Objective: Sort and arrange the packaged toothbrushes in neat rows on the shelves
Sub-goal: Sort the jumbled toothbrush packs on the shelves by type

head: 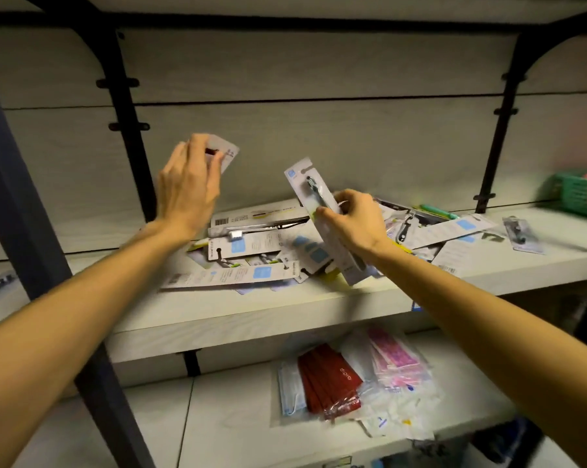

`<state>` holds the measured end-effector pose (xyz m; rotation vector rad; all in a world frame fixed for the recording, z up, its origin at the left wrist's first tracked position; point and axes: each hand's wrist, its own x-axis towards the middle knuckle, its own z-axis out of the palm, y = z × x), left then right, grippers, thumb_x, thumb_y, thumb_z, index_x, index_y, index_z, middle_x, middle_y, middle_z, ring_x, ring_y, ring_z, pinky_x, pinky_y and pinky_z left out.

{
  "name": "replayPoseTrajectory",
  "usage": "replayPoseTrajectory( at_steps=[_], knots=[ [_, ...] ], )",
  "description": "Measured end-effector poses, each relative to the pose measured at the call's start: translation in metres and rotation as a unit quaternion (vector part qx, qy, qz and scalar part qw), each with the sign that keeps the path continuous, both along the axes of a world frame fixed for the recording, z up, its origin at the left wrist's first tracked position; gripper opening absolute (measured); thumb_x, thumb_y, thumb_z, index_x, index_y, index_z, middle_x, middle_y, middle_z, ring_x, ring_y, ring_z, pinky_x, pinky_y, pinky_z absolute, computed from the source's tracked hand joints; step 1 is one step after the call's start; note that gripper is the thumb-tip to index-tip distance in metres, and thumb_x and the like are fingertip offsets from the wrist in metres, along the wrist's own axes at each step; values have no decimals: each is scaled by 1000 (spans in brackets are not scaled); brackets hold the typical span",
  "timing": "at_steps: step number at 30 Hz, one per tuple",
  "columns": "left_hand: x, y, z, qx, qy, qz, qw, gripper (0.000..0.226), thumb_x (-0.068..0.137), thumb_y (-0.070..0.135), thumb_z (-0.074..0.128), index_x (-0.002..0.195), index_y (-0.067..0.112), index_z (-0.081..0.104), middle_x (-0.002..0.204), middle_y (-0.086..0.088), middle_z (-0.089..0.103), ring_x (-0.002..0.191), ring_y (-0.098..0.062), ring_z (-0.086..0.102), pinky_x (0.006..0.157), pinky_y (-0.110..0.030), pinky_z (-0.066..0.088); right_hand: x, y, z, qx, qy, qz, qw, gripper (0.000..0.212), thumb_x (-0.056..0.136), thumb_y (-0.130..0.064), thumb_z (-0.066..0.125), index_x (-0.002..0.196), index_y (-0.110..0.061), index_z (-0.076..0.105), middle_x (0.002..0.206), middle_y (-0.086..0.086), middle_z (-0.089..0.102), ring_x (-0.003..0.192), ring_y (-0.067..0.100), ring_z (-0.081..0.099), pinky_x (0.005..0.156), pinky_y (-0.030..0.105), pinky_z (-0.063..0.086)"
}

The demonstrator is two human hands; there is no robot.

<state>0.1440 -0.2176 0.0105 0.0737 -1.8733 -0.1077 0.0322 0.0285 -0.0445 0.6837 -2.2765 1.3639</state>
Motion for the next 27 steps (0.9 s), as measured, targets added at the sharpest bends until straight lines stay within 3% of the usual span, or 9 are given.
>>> replayPoseTrajectory(
  at_steps=[4, 6, 9, 14, 17, 20, 22, 24, 27],
  knots=[
    [-21, 54, 13, 97, -19, -94, 991, 52, 90, 51, 61, 122, 14, 43, 103, -3, 69, 84, -30, 65, 66, -32, 42, -9, 25, 0, -74, -63, -39, 994, 26, 80, -36, 71, 97, -16, 71, 91, 2, 75, 83, 24, 72, 76, 44, 60],
    [-34, 76, 10, 123, -69, -145, 979, 62, 78, 45, 74, 121, 15, 41, 104, 2, 67, 87, -31, 65, 66, -32, 42, -12, 42, -2, -100, -83, -52, 990, 16, 82, -32, 71, 89, -17, 71, 87, 4, 75, 82, 26, 73, 74, 44, 62],
    [-54, 107, 6, 198, -125, -203, 951, 58, 72, 28, 75, 118, 17, 43, 100, 4, 62, 87, -30, 63, 69, -35, 49, -19, 76, -6, -144, -112, -65, 981, 11, 83, -31, 71, 81, -21, 66, 85, 2, 75, 77, 23, 74, 64, 38, 63],
    [-82, 177, 7, 362, -178, -327, 855, 49, 76, 38, 67, 118, 20, 48, 93, 10, 63, 82, -18, 63, 68, -27, 44, -52, 148, -4, -166, -125, -113, 971, 13, 84, -29, 72, 89, -21, 64, 84, -2, 70, 71, 14, 70, 52, 22, 53],
    [-99, 222, 8, 401, -233, -403, 789, 48, 74, 49, 50, 111, 18, 46, 103, -1, 66, 67, -19, 62, 61, -30, 43, -84, 194, -7, -153, -133, -174, 964, 13, 82, -25, 72, 86, -17, 62, 79, 0, 66, 64, 13, 64, 46, 17, 48],
    [-127, 262, 9, 437, -254, -422, 752, 31, 95, 45, 41, 107, 17, 46, 115, -10, 65, 64, -22, 59, 53, -28, 36, -116, 236, -12, -132, -164, -221, 952, 9, 80, -21, 68, 80, -13, 65, 70, 3, 61, 56, 16, 57, 39, 17, 40],
    [-150, 285, 9, 476, -298, -441, 700, 34, 104, 36, 27, 121, 12, 43, 116, -14, 62, 59, -21, 54, 49, -25, 33, -137, 263, -16, -124, -189, -247, 942, 13, 79, -21, 65, 72, -11, 64, 69, 6, 60, 59, 22, 55, 46, 23, 38],
    [-170, 304, 9, 502, -321, -460, 658, 40, 104, 33, 22, 132, 9, 39, 114, -15, 62, 58, -21, 53, 50, -24, 33, -158, 286, -17, -135, -209, -260, 933, 14, 80, -20, 64, 79, -7, 66, 76, 10, 62, 66, 25, 58, 55, 26, 42],
    [-196, 323, 2, 529, -327, -487, 614, 27, 102, 28, 24, 111, 10, 43, 119, -18, 64, 65, -24, 59, 56, -29, 45, -186, 309, -18, -144, -235, -261, 925, 16, 85, -19, 58, 82, -4, 63, 77, 11, 63, 61, 24, 62, 53, 24, 44]
  ],
)
